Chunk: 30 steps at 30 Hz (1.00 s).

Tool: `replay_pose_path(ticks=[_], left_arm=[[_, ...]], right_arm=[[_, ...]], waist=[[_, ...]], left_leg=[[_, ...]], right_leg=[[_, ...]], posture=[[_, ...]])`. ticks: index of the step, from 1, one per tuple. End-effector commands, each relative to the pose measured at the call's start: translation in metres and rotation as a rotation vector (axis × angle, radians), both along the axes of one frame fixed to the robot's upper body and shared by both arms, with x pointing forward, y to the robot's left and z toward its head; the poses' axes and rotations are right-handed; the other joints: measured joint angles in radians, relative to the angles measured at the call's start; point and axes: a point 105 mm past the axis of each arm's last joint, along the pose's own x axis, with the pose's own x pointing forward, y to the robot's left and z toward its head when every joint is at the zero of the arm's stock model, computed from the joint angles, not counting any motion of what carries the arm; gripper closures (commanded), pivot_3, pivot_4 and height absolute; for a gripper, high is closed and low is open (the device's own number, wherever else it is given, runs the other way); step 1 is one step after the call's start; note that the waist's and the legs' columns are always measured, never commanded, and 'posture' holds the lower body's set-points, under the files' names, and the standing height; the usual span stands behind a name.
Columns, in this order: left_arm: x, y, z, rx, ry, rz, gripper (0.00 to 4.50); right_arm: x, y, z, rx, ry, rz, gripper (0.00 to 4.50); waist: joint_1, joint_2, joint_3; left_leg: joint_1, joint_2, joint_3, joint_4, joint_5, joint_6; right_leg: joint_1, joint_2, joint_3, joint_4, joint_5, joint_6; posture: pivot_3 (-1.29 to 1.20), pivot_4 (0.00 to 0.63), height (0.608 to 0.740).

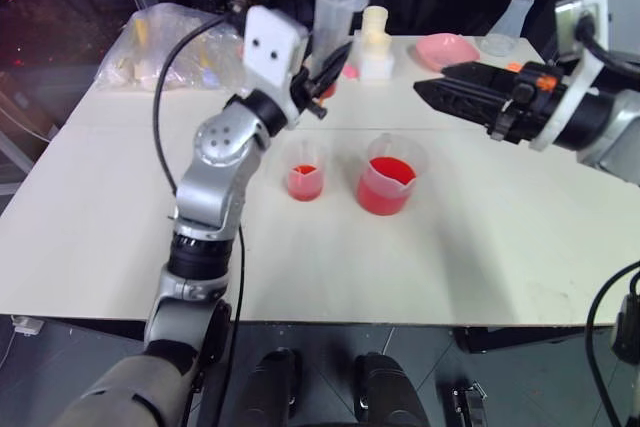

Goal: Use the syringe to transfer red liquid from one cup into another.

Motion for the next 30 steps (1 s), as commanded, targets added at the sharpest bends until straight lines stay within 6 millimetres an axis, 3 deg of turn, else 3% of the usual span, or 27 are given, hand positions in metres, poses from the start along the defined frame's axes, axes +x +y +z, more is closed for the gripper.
replay_pose_path(ticks=[1,8,14,30], left_arm=[[-0.004,0.01,0.006,0.019,-0.059,0.112,3.04],[-0.003,0.004,-0.019,-0.005,0.004,0.146,3.04],[-0.005,-0.004,-0.024,-0.043,0.033,0.127,3.04],[-0.01,-0.002,-0.032,-0.053,0.091,0.161,3.04]], right_arm=[[0.0,0.007,0.011,-0.003,-0.038,0.049,0.03],[0.01,0.023,0.031,-0.015,-0.073,0.101,0.03],[0.01,0.043,0.044,-0.016,-0.101,0.164,0.03],[0.013,0.057,0.045,-0.002,-0.101,0.189,0.03]], waist=[[0.001,0.0,0.0],[0.002,0.0,0.0],[0.0,0.0,0.0],[0.0,0.0,0.0]], left_leg=[[0.0,0.0,0.0,0.0,0.0,0.0],[0.0,-0.001,0.0,0.0,0.0,0.0],[0.0,0.0,0.0,-0.001,0.0,0.0],[0.0,0.0,0.0,-0.001,0.0,-0.001]], right_leg=[[0.0,0.0,0.0,0.0,0.0,0.0],[0.0,-0.001,0.0,-0.001,0.0,0.0],[-0.001,0.0,0.0,0.0,0.0,0.0],[-0.001,0.0,0.0,0.0,0.0,0.0]], posture=[[0.0,0.15,0.74],[0.0,0.15,0.74],[0.0,0.15,0.74],[0.0,0.15,0.74]])
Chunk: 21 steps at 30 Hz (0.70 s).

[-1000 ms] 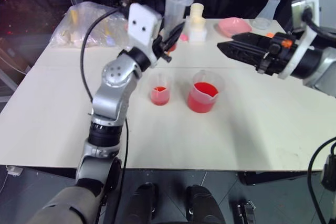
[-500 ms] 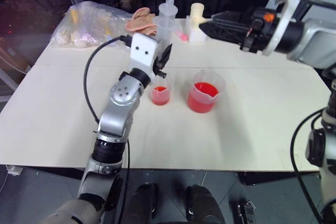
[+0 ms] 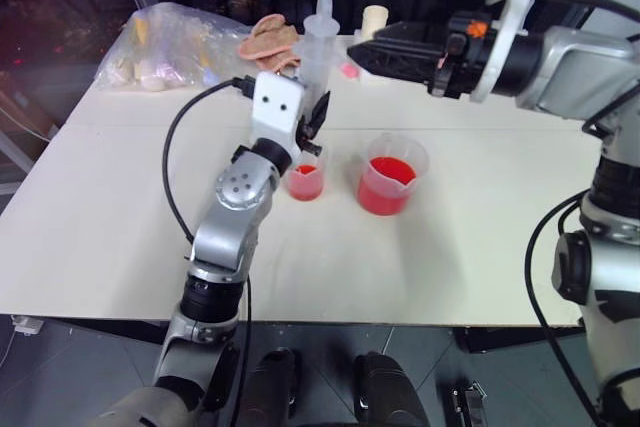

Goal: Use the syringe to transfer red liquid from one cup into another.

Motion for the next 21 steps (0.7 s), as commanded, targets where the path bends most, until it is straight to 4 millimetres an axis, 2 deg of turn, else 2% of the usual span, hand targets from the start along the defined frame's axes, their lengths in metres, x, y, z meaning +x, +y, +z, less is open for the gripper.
replay_pose_path(ticks=[1,10,21], left_arm=[[-0.008,0.001,0.014,-0.011,-0.058,0.001,3.04],[-0.008,-0.003,0.009,-0.015,-0.033,-0.017,3.04],[-0.011,-0.005,0.005,-0.01,-0.021,-0.024,3.04]], right_arm=[[-0.005,0.0,0.017,0.033,-0.069,0.003,0.03],[0.002,0.008,0.017,0.061,-0.078,0.002,0.03],[-0.001,0.03,0.02,0.096,-0.086,0.086,0.03]], waist=[[0.001,0.0,0.0],[0.0,0.0,0.0],[0.0,0.0,0.0]], left_leg=[[0.0,0.0,0.0,0.0,0.0,0.0],[0.0,0.0,0.0,0.0,0.0,0.0],[0.0,0.0,0.0,0.0,0.0,0.0]], right_leg=[[0.0,0.0,0.0,0.0,0.0,0.0],[0.0,0.0,0.0,0.0,0.0,0.0],[0.0,0.0,0.0,0.0,0.0,0.0]], posture=[[0.0,0.15,0.74],[0.0,0.15,0.74],[0.0,0.15,0.74]])
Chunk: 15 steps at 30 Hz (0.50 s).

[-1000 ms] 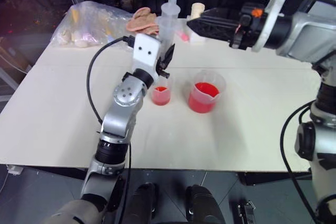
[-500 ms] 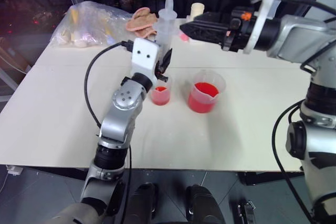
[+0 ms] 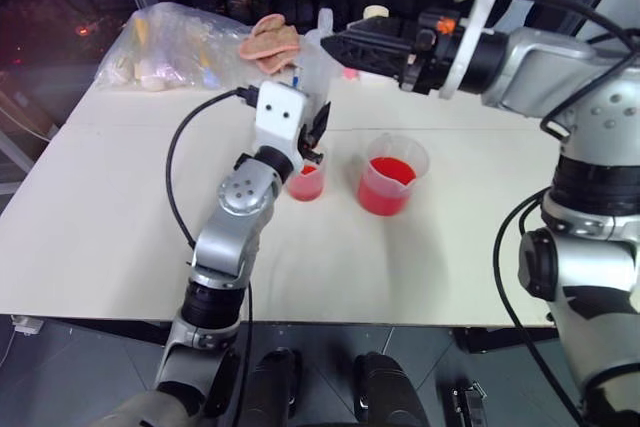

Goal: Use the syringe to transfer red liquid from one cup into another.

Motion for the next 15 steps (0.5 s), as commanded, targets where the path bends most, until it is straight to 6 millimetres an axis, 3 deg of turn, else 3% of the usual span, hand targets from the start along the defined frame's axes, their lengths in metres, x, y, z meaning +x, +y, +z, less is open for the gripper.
replay_pose_path(ticks=[1,11,13,15], left_arm=[[-0.009,-0.003,0.016,-0.012,-0.064,-0.018,3.04],[-0.009,-0.003,0.017,-0.019,-0.06,-0.016,3.04],[-0.01,-0.003,0.017,-0.018,-0.062,-0.019,3.04],[-0.01,-0.003,0.018,-0.017,-0.062,-0.022,3.04]], right_arm=[[-0.01,0.008,0.019,0.033,-0.076,0.05,0.03],[-0.012,0.01,0.02,0.054,-0.053,0.106,0.03],[-0.006,0.026,0.018,0.059,-0.036,0.121,0.03],[-0.002,0.04,0.015,0.063,-0.019,0.135,0.53]], waist=[[0.0,0.0,0.0],[0.0,0.0,0.0],[-0.004,0.0,0.0],[-0.011,0.0,0.0]], left_leg=[[0.0,0.0,0.0,0.0,0.0,0.0],[0.0,0.0,0.0,0.0,0.0,0.0],[0.0,0.0,0.0,0.0,0.0,0.0],[0.0,0.0,0.0,0.0,0.0,-0.001]], right_leg=[[0.0,0.0,0.0,0.0,0.0,0.0],[0.0,0.0,0.0,0.0,0.0,0.0],[0.0,0.0,0.0,0.0,0.0,0.0],[-0.001,0.0,0.0,0.001,0.0,0.0]], posture=[[0.0,0.15,0.74],[0.0,0.15,0.74],[0.0,0.15,0.74],[0.0,0.15,0.74]])
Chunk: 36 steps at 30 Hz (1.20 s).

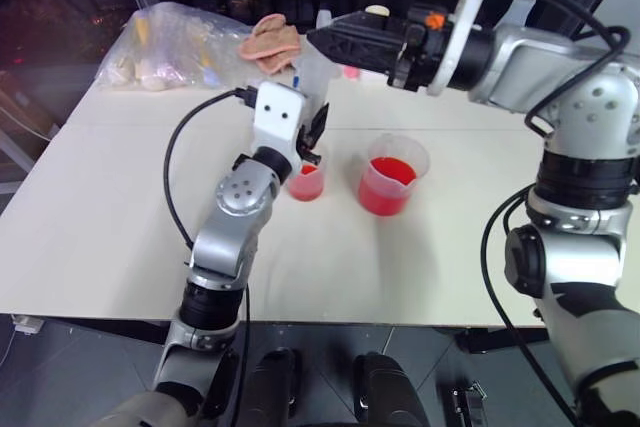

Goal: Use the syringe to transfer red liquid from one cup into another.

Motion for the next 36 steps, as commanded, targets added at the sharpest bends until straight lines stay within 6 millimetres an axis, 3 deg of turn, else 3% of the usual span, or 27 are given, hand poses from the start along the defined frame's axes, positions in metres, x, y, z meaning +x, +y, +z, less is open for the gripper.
replay_pose_path(ticks=[1,8,27,36], left_arm=[[-0.009,-0.004,0.016,-0.014,-0.062,-0.022,3.04],[-0.011,-0.005,0.016,-0.01,-0.059,-0.035,3.04],[-0.014,-0.004,0.023,-0.024,-0.061,-0.036,3.04],[-0.019,0.0,0.026,-0.022,-0.052,-0.039,3.04]], right_arm=[[-0.001,0.022,0.01,0.017,-0.037,0.036,0.89],[0.011,0.036,0.001,0.014,-0.004,0.06,4.47],[0.011,0.039,-0.023,-0.061,0.072,0.074,4.47],[0.021,0.043,-0.035,-0.075,0.124,0.03,4.47]], waist=[[-0.002,0.0,0.0],[0.003,0.0,0.0],[0.001,0.0,0.0],[0.0,0.0,0.0]], left_leg=[[0.0,0.0,0.0,0.0,0.0,0.0],[0.0,0.0,-0.001,-0.001,0.003,-0.006],[0.0,0.0,-0.001,-0.002,0.003,-0.006],[0.0,0.0,-0.001,-0.002,0.004,-0.006]], right_leg=[[0.0,0.0,0.0,0.0,0.0,0.0],[-0.001,0.0,0.0,0.001,0.0,0.0],[-0.001,0.0,0.0,0.001,0.0,-0.001],[-0.001,0.0,0.0,0.001,0.0,-0.001]], posture=[[0.0,0.15,0.74],[0.0,0.15,0.74],[0.0,0.15,0.74],[0.0,0.15,0.74]])
